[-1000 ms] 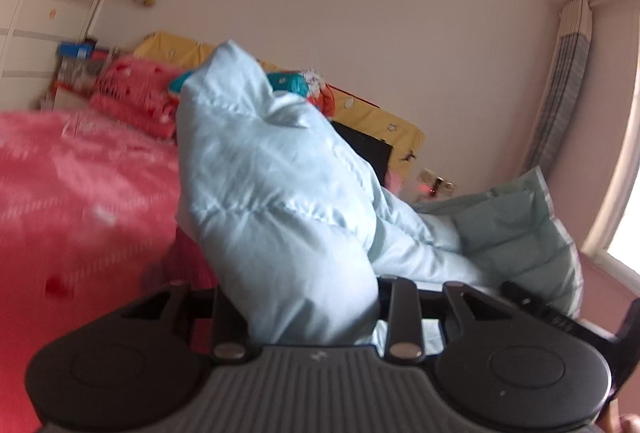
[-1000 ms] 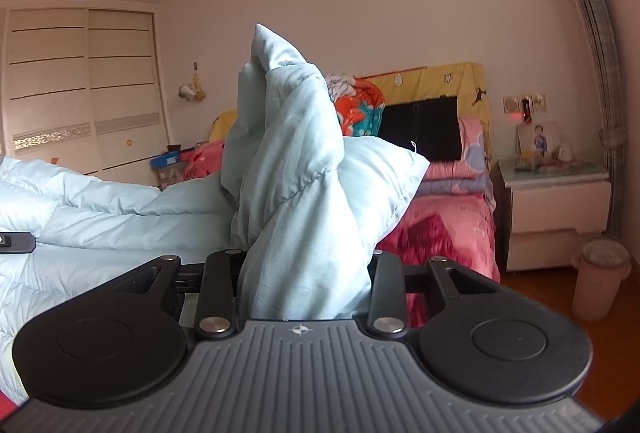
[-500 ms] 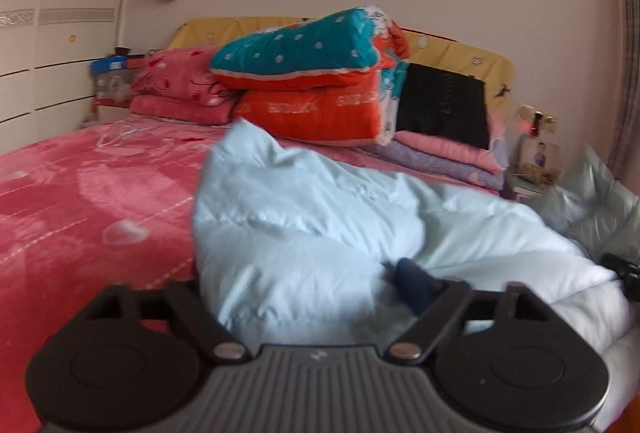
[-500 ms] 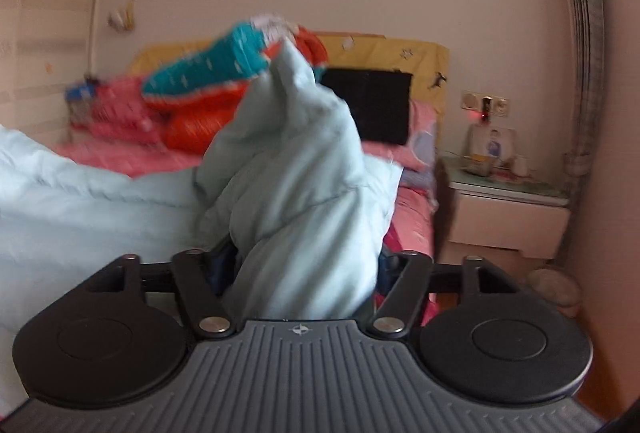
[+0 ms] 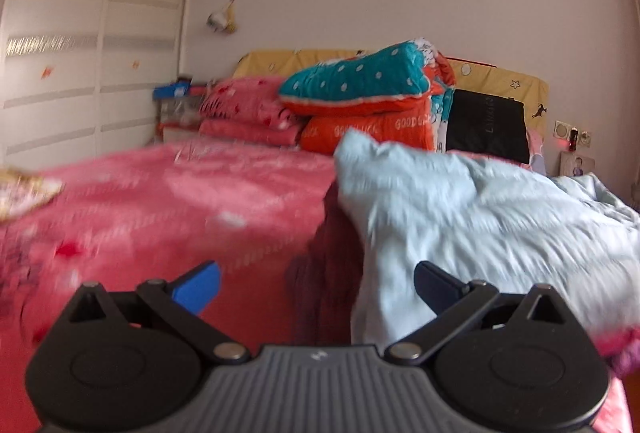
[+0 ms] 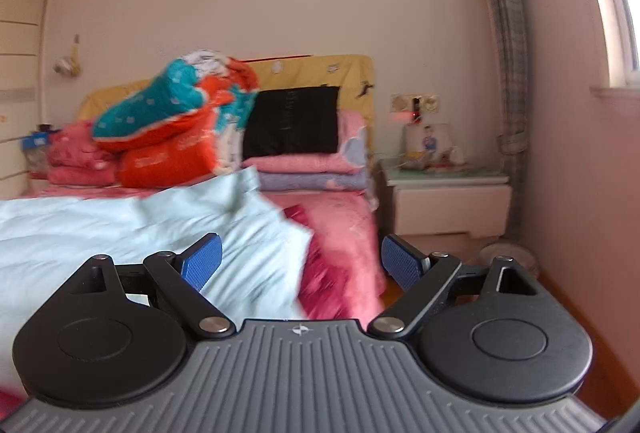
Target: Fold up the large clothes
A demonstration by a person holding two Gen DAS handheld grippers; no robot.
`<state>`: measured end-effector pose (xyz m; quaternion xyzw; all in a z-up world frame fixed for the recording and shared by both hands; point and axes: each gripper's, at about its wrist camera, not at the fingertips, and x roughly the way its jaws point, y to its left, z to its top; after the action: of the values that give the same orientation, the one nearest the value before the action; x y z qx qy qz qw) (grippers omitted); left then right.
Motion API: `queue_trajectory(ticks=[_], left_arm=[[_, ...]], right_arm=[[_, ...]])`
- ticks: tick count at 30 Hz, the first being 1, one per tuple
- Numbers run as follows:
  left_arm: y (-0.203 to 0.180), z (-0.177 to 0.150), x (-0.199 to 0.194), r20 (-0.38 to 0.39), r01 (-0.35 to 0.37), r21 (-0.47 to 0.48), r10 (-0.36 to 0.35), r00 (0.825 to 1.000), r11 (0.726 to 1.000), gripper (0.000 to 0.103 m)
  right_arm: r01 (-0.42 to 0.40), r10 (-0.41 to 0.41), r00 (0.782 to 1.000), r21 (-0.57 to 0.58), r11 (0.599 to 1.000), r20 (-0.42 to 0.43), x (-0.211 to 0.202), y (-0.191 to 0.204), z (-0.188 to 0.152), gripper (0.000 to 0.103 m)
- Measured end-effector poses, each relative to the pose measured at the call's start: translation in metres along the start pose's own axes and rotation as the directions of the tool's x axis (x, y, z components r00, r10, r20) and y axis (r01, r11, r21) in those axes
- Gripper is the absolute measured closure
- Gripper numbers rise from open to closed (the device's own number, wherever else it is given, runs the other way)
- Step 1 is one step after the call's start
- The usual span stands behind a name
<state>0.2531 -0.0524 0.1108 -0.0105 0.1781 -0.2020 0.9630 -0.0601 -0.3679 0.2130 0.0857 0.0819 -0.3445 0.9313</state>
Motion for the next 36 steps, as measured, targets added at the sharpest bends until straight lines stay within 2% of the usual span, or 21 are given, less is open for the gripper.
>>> queue_trajectory(ticks=[4, 5, 8, 15, 18, 20, 23, 26, 31, 36], left_arm=[[0.007, -0.038, -0.054, -0.063, -0.008, -0.042, 0.006, 0.998, 0.999, 0.001], [0.009, -0.047, -0.07, -0.075, -0.019, -0.047, 0.016, 0.997, 0.999, 0.001], [0.015, -0.07, -0.117, -0.124, -0.036, -0.061, 0.028, 0.992, 0.998, 0.001], [0.022, -0.099, -0.239, -0.196, -0.116, -0.059, 0.103, 0.975, 0.991, 0.001], [0.022, -0.099, -0.282, -0.192, -0.128, -0.054, 0.115, 0.975, 0.99, 0.001], [0.022, -0.098, -0.306, -0.182, -0.146, -0.062, 0.133, 0.974, 0.987, 0.001], [0.02, -0.09, -0.334, -0.176, -0.123, -0.088, 0.106, 0.979, 0.988, 0.001], [0.01, -0.084, -0.356, -0.158, -0.09, -0.085, 0.075, 0.985, 0.992, 0.001], [-0.018, -0.068, -0.385, -0.103, -0.017, -0.02, 0.015, 0.995, 1.0, 0.001], [-0.036, -0.057, -0.403, -0.072, 0.027, 0.008, -0.027, 0.997, 1.0, 0.001]], right_arm=[[-0.099, 0.099, 0.994, 0.017, 0.995, -0.036, -0.05, 0.017, -0.019, 0.0], [-0.115, 0.115, 0.992, 0.021, 0.993, -0.043, -0.078, 0.023, -0.025, 0.0], [-0.164, 0.166, 0.984, 0.035, 0.986, -0.061, -0.129, 0.036, -0.042, 0.0], [-0.218, 0.223, 0.964, 0.055, 0.974, -0.144, -0.247, 0.049, -0.067, 0.0], [-0.228, 0.239, 0.951, 0.076, 0.971, -0.196, -0.292, 0.046, -0.074, 0.0], [-0.241, 0.251, 0.947, 0.076, 0.968, -0.2, -0.32, 0.043, -0.077, 0.0], [-0.268, 0.282, 0.941, 0.095, 0.959, -0.189, -0.359, 0.036, -0.075, 0.0], [-0.27, 0.278, 0.948, 0.072, 0.96, -0.153, -0.39, 0.03, -0.064, 0.0], [-0.267, 0.274, 0.958, 0.091, 0.959, -0.081, -0.434, 0.012, -0.04, 0.0], [-0.245, 0.247, 0.969, 0.062, 0.967, -0.024, -0.476, 0.003, -0.021, 0.0]])
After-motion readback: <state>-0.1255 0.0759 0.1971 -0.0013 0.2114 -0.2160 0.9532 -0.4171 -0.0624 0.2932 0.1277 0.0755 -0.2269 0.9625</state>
